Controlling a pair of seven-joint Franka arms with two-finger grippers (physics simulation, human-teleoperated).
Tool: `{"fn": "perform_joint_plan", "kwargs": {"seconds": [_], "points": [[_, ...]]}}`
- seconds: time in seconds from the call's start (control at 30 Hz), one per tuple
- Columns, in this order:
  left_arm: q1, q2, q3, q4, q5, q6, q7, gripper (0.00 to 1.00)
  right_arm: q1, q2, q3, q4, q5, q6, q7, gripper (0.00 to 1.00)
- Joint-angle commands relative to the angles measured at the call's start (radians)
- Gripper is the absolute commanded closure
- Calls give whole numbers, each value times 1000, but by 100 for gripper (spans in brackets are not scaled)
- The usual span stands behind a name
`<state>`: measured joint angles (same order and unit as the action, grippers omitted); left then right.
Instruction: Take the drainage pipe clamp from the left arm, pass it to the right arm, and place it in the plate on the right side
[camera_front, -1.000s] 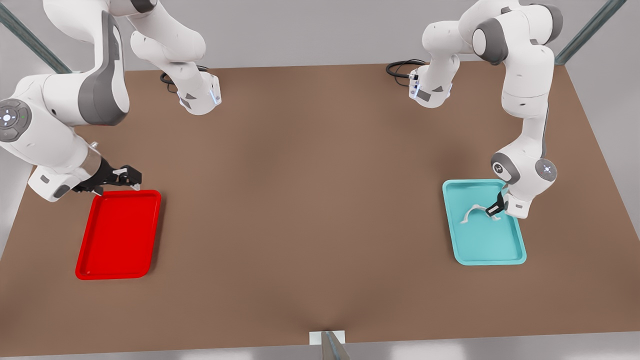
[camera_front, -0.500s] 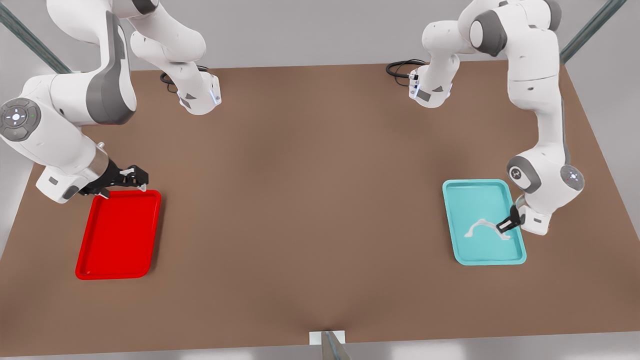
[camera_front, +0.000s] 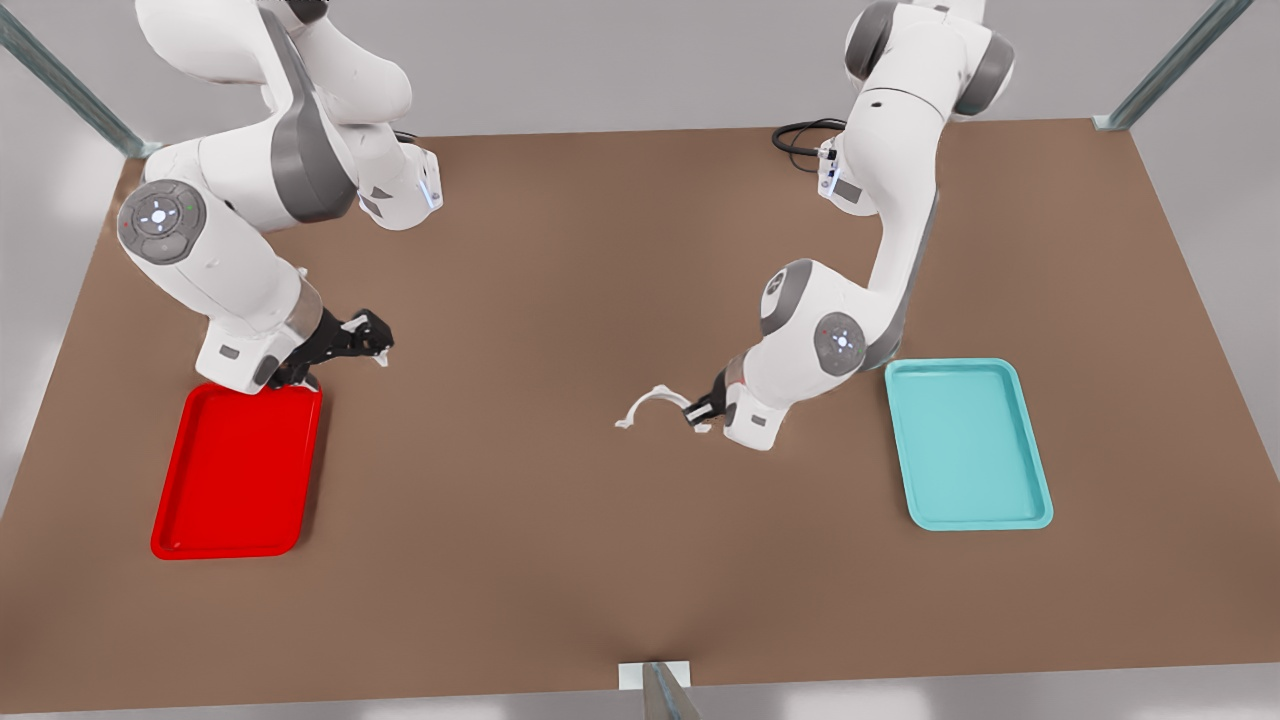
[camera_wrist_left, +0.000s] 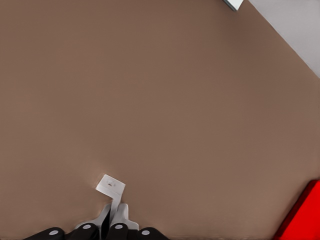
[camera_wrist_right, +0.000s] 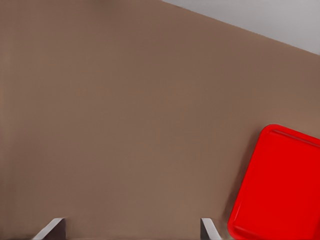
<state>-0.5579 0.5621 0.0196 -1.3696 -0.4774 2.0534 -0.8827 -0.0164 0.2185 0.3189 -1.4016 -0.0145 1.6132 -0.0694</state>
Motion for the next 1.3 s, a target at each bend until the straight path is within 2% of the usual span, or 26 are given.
{"fn": "perform_joint_plan", "kwargs": {"seconds": [0.0, 0.07, 0.2, 0.27, 0.37, 0.47, 0.73, 1.07, 1.13, 1.17, 1.27], "points": [[-20, 4, -7, 24, -24, -3, -889, 79, 19, 31, 9, 0, 41, 85, 168, 0], [-22, 10, -46, 33, -24, 20, -889, 79, 62, 65, 9, 0, 39, 160, 178, 0], [-31, 19, -60, 40, -24, 65, -889, 79, 200, 182, 8, 95, 27, 194, 462, 0], [-34, 21, -66, 53, -26, 82, -903, 79, 245, 193, 9, 95, 10, 228, 540, 0], [-43, 25, -72, 75, -24, 99, -912, 79, 251, 214, 11, 95, 16, 286, 554, 0], [-56, 25, -72, 75, -21, 111, -880, 79, 280, 295, 11, 191, 25, 336, 939, 0], [-66, 25, -69, 79, -17, 113, -877, 79, 320, 297, 8, 148, 18, 333, 964, 0], [-68, 25, -67, 81, -17, 111, -875, 79, 348, 318, 8, 109, -131, 337, 965, 0], [-68, 25, -67, 81, -17, 111, -875, 79, 349, 323, 8, 110, -137, 338, 965, 37], [-68, 25, -67, 81, -17, 111, -875, 79, 348, 323, 9, 110, -137, 338, 965, 49], [-68, 25, -67, 81, -17, 111, -875, 79, 348, 323, 8, 112, -139, 340, 965, 61]]}}
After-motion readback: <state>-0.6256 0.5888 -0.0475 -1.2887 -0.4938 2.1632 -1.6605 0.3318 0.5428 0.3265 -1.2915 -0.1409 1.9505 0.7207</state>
